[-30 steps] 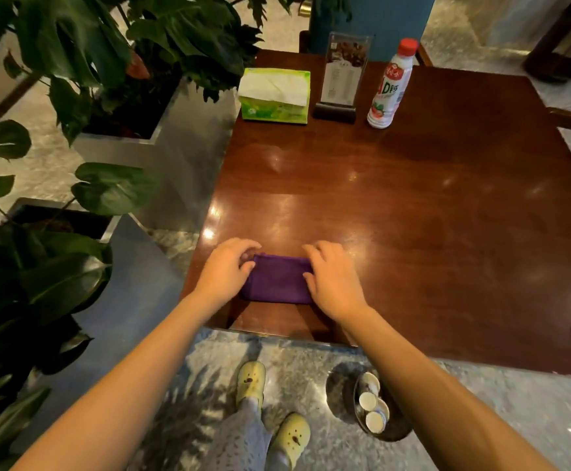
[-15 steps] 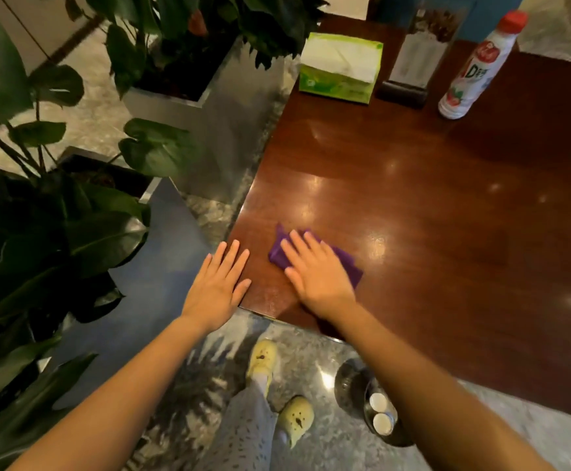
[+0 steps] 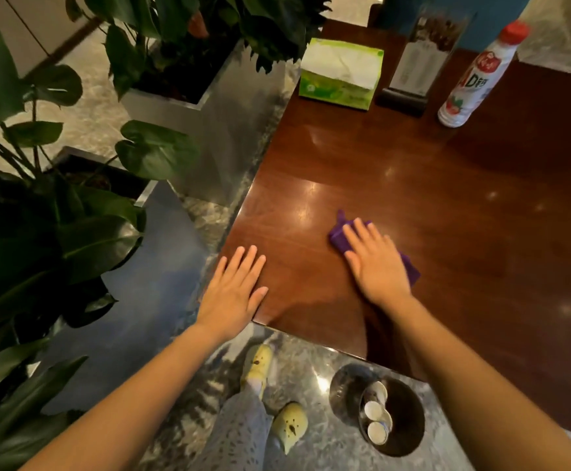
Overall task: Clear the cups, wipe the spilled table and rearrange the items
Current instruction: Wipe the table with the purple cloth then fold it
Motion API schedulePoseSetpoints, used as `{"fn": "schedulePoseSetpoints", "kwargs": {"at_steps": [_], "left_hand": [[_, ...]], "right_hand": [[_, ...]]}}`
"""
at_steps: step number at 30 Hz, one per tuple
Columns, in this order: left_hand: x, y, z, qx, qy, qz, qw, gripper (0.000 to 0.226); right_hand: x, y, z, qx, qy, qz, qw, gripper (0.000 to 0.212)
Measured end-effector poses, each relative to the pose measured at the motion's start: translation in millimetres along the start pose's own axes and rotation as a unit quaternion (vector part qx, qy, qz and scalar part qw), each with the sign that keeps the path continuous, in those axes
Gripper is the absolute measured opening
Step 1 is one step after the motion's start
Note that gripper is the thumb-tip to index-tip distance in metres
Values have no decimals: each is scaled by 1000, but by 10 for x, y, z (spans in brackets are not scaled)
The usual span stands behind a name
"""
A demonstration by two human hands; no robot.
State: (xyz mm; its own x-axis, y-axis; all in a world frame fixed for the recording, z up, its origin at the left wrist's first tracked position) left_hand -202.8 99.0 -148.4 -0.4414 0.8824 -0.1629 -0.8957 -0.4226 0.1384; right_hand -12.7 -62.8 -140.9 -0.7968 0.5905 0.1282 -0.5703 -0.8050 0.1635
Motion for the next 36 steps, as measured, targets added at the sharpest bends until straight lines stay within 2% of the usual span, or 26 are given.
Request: {"fn": "schedulePoseSetpoints", "kwargs": {"at_steps": [5, 9, 12, 17, 20, 22, 31, 34, 36], "left_hand": [[-569, -250, -56, 2, 23, -50, 999, 59], [-787, -440, -155, 16, -13, -72, 997, 59], [-804, -452, -177, 5, -24, -74, 997, 59], [-790, -456, -168, -9, -38, -71, 997, 62], [-776, -467, -186, -7, -33, -71, 997, 67], [-790, -475, -193, 0, -28, -70, 997, 69], [-827, -451, -182, 21, -33, -75, 996, 76], [-834, -448, -167, 19, -34, -80, 996, 81], [-818, -445, -166, 23, -32, -76, 996, 78]], "right_hand": [[-924, -176, 144, -27, -5, -110, 993, 52], [-1106, -189, 141, -21, -13, -158, 987, 52], [-774, 64, 120, -57, -19, -165, 984, 53], [320, 763, -98, -73, -48, -123, 988, 53], [560, 1077, -186, -77, -39, -102, 991, 50], [352, 1266, -204, -82, -33, -119, 989, 49], [-1481, 2113, -157, -89, -23, -339, 936, 49], [-1702, 2098, -110, -88, -39, -381, 919, 51], [-1553, 1946, -55, -91, -36, -370, 924, 52]]}}
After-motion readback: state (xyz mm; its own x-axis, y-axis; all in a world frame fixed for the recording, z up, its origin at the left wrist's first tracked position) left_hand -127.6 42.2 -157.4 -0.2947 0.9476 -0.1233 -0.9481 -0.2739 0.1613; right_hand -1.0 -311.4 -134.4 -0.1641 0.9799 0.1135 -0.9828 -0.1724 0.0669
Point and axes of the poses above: each hand's wrist, its own y-axis away from the middle knuckle, its own z-axis out of the back of the hand, x = y × z, the point moved 8 cm from there along -y, towards the middle knuckle, and after that the axes turned 8 degrees about z, right-handed, at the moved point
